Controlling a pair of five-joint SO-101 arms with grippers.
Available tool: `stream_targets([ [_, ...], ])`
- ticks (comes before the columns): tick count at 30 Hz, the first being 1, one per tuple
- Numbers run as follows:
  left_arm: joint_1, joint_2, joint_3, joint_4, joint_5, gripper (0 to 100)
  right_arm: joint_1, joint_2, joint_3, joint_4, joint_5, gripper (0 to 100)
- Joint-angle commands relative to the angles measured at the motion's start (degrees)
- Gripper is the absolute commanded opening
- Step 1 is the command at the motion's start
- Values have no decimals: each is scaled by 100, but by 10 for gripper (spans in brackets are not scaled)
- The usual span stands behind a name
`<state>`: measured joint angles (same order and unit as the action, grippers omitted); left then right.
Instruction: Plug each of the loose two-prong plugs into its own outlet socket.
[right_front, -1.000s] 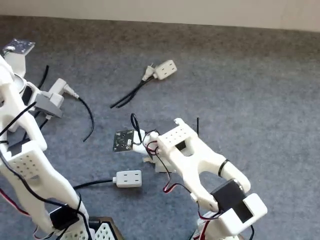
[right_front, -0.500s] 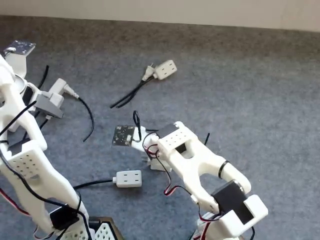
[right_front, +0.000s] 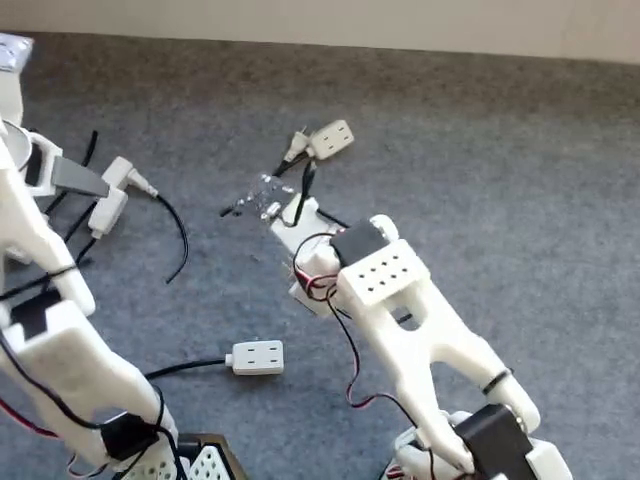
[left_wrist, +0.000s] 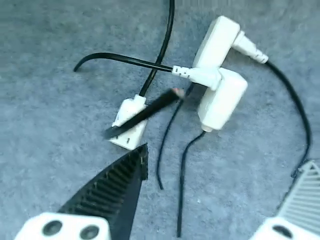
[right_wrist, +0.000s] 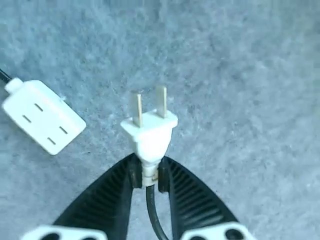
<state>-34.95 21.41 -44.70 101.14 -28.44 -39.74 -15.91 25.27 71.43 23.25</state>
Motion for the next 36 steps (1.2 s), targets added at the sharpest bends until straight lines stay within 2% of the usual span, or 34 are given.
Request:
stream_targets([
  [1,541,-1077,963,44,105,460,-224,-312,-286,242,-299,7],
  [5,1024,-2325,2668,-624,246,469,-233,-347,-286,303,-686,7],
  [12,1525,-5279,7196,-3437,396,469,-233,-356,-233,268,-1477,7],
  [16,1886,-6844,9182,-4334,686,471,-338,-356,-189,110,-1512,7],
  [23,2519,-8549,10448,-4545,1635,473,-1385,-901,1473,-1314,-1512,7],
  [27,2721,-9235,10923,-4703,2031,502,-1314,-1516,1622,-1332,-1512,7],
  [36,2949,-10800,11978,-4475,1996,500,-1165,-1763,1807,-1429,-1521,7],
])
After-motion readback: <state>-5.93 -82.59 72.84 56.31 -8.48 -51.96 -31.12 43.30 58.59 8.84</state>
